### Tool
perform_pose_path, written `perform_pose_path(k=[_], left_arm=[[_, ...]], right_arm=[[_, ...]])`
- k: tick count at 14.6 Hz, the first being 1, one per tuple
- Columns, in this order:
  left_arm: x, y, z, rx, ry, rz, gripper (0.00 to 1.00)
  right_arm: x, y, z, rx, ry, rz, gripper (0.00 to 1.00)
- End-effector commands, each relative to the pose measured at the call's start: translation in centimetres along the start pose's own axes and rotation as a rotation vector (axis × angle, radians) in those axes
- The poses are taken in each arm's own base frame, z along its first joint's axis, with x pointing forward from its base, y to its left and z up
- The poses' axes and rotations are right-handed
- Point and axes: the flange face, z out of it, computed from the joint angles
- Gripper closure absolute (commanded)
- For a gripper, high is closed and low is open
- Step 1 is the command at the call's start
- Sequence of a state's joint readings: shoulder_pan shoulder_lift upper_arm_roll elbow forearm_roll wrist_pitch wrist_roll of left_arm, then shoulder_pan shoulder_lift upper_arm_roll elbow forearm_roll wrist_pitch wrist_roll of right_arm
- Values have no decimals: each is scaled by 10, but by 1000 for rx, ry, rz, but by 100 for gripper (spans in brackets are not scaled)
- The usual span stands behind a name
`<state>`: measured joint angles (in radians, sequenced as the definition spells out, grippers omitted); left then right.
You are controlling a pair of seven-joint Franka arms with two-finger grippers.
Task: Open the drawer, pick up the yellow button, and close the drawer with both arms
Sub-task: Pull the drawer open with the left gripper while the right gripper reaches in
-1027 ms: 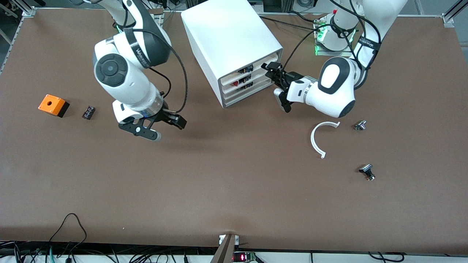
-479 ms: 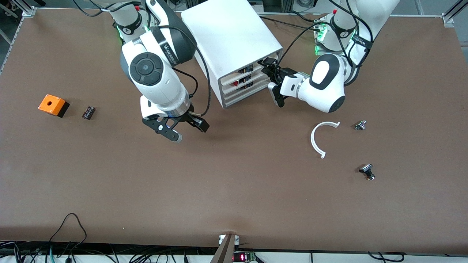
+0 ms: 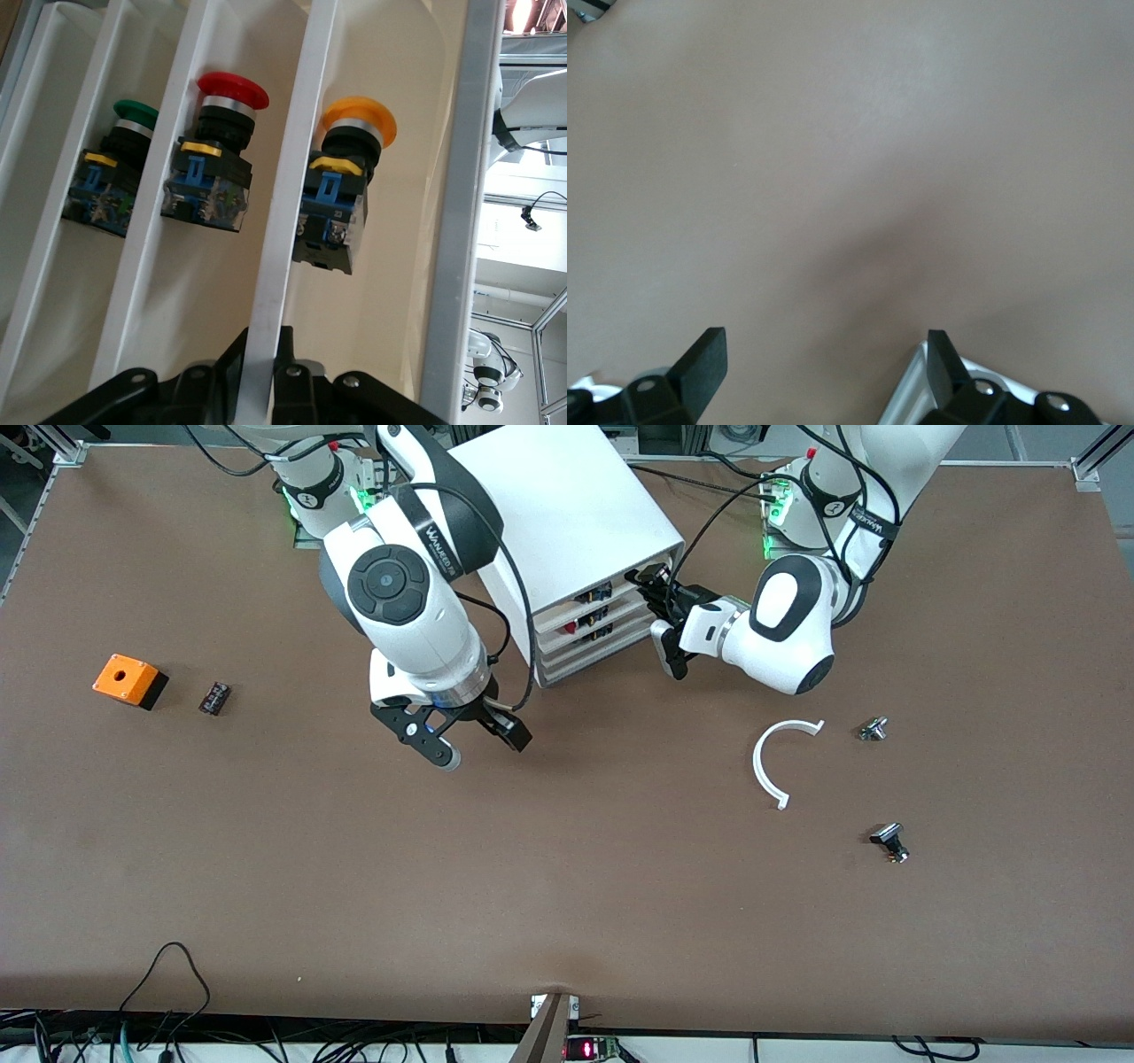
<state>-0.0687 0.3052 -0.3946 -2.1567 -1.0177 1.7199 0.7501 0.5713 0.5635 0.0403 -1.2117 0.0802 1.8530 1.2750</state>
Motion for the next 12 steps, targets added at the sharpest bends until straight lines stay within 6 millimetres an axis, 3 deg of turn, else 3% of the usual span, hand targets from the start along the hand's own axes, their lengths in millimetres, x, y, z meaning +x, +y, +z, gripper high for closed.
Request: perform_pose_path(k=[1,2,5,7,10,12], left_arm=[[11,0,-22,20,46,14,100],[16,-3,-34,20,62,16,100],[36,-42,-66,27,67,20,100],[55,-53,-82,43,73,43,100],[64,-65,-108,46,113,49,100],[64,-70,-125,69,131,48,100]], right_arm=[[-5,-12,-17,35,-34,65,0],[-6,-13,-22,43,-35,83,0],[-23,-20,-36,74,-45,129,0],[-32,-24,-43,91,-52,152,0],[-57,-35,-47,120,-59,202,0],[-86,-44,-43,129,-68,246,0]])
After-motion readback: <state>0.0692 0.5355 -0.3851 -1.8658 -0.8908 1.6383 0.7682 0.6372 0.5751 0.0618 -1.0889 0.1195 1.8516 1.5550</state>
